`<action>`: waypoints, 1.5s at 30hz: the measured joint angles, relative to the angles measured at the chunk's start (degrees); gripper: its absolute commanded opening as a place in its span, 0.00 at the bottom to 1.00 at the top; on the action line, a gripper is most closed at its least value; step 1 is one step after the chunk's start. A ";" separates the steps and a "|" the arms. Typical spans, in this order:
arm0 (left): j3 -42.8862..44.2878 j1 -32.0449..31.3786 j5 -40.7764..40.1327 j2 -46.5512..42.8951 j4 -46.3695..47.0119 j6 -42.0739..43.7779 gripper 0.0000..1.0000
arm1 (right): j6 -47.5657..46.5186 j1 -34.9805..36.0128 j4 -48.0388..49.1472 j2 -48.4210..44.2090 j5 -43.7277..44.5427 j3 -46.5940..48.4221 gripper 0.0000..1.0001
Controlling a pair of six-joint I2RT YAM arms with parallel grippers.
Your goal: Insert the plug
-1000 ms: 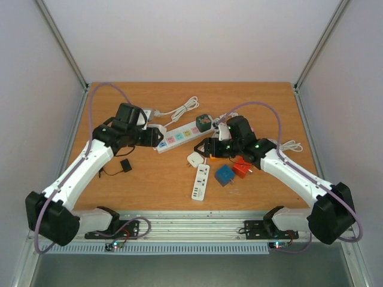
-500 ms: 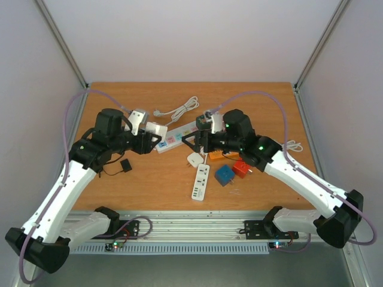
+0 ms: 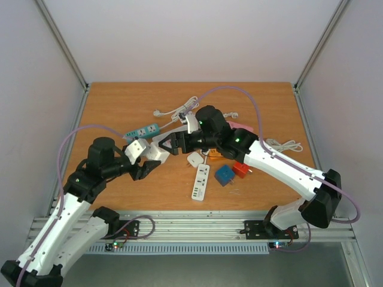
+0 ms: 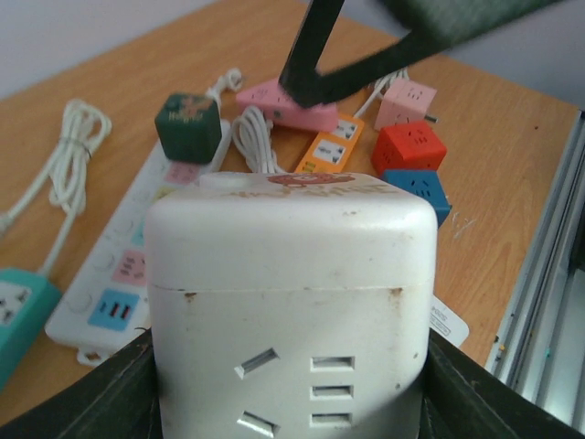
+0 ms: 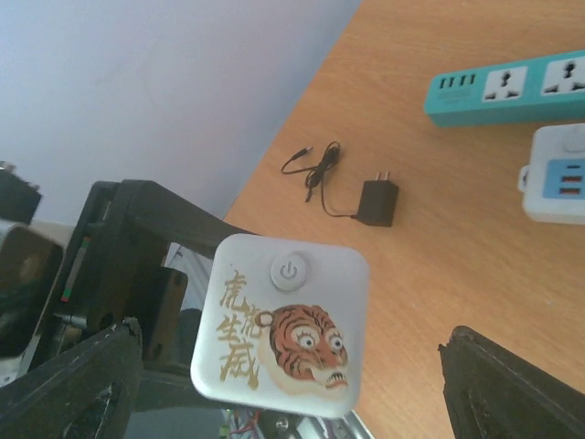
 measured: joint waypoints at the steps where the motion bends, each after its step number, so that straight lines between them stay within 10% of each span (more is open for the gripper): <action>1: -0.20 0.00 0.24 -0.55 0.59 0.76 0.55 | -0.02 0.52 -0.46 0.59 -0.02 0.81 0.87; 25: -3.28 0.00 4.17 -4.00 4.66 6.67 0.57 | 4.13 6.29 -11.28 10.14 1.51 10.14 0.63; 32: -4.11 0.09 4.42 -5.25 4.87 6.45 0.98 | 4.92 6.38 -12.48 11.08 1.84 10.84 0.41; 45: -4.02 0.00 -10.32 -9.22 8.98 -0.59 0.99 | -7.23 -2.75 -12.33 11.04 6.36 9.03 0.39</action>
